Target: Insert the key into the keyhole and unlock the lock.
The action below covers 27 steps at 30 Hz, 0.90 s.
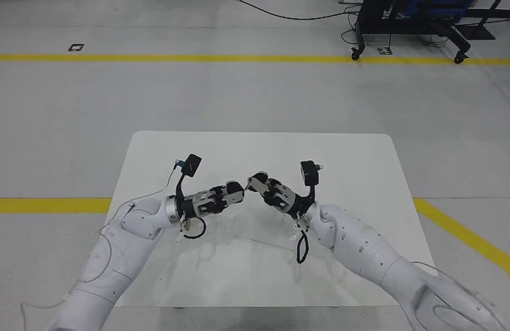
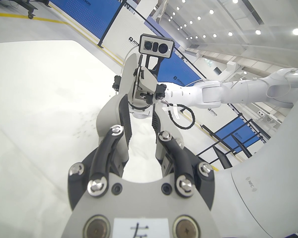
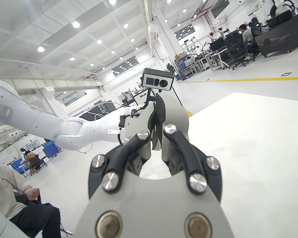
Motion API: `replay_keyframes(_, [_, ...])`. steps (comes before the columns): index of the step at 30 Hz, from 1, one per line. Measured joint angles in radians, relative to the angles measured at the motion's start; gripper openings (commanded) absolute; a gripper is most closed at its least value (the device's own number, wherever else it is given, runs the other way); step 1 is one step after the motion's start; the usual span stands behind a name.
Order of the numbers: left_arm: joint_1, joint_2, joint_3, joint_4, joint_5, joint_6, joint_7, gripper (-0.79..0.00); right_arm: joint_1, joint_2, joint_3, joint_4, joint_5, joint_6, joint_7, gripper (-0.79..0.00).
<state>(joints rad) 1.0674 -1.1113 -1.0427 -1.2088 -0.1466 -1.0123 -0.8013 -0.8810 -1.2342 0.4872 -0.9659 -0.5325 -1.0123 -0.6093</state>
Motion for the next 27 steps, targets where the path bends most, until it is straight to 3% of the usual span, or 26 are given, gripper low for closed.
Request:
replay_keyframes(8, [-0.002, -0.008, -0.008, 0.01, 0.007, 0.0, -0.005, -0.529, 0.013, -0.016, -0.015, 0.019, 0.005, 0.0, 0.01, -0.785])
replay_keyframes(11, [-0.003, -0.011, -0.012, 0.014, 0.009, 0.0, -0.006, -0.526, 0.017, -0.021, -0.02, 0.023, 0.008, 0.0, 0.013, -0.785])
replay_keyframes(14, [-0.003, -0.014, -0.015, 0.017, 0.014, 0.0, -0.005, -0.563, 0.021, -0.024, -0.023, 0.029, 0.01, 0.0, 0.013, -0.785])
replay_keyframes(16, [-0.004, -0.015, -0.017, 0.02, 0.017, 0.0, -0.004, -0.628, 0.022, -0.026, -0.024, 0.031, 0.01, 0.0, 0.013, -0.785])
replay_keyframes(19, [-0.005, -0.018, -0.019, 0.025, 0.023, 0.0, -0.001, -0.785, 0.024, -0.027, -0.026, 0.034, 0.01, 0.0, 0.013, -0.785])
replay_keyframes(27, [-0.006, -0.023, -0.027, 0.035, 0.034, 0.0, 0.009, -0.785, 0.026, -0.028, -0.023, 0.041, 0.013, 0.0, 0.001, -0.785])
